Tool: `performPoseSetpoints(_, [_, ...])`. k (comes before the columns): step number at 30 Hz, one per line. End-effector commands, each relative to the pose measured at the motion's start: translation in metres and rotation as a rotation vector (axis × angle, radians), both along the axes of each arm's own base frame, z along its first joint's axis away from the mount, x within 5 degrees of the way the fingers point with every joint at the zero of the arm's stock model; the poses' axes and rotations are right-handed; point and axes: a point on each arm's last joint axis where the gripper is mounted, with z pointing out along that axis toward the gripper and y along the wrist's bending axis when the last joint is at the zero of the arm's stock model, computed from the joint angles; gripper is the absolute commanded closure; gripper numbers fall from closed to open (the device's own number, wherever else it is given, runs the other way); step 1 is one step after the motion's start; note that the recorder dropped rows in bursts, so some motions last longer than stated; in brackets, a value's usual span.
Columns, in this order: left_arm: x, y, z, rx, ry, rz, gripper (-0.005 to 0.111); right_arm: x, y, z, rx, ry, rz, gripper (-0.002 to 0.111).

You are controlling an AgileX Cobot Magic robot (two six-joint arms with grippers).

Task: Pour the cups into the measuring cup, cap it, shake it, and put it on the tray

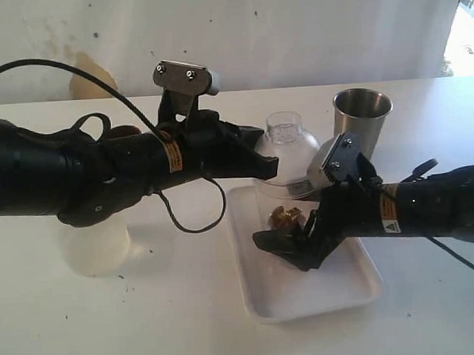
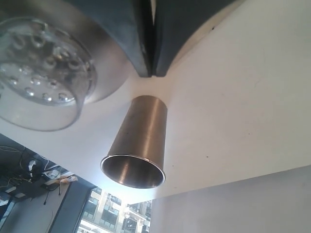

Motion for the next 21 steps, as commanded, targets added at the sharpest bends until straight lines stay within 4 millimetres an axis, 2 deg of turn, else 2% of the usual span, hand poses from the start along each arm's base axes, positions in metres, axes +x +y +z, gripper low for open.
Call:
performPoseSetpoints(1, [-0.002,-0.002,0.001,-0.016,-0.009,-0.009,0.107,0.0,0.001,0.008,0.05,-0.018,-0.002,0.003])
performPoseSetpoints(5, [-0.003,-0.002,0.0,-0.004,-0.007,-0.015,0.107,0.001,0.0,0.006,0.024,-0.019,-0.014,0.003])
performPoseSetpoints(11, [-0.004,-0.005,0.005,-0.038,-0.051,-0.047,0.107,0.004,0.003,0.017,0.078,-0.175,0.007,0.003])
performPoseSetpoints(14, [-0.006,-0.008,0.007,-0.042,-0.078,-0.078,0.107,0.004,0.004,0.02,0.095,-0.199,0.027,0.003])
performPoseSetpoints(18, [-0.007,-0.008,0.008,-0.048,-0.09,-0.086,0.107,0.004,0.003,0.016,0.067,-0.187,0.019,0.003])
performPoseSetpoints(21, [0.0,-0.001,0.005,-0.02,-0.059,-0.013,0.107,0.005,0.003,0.009,0.062,-0.162,0.008,0.003])
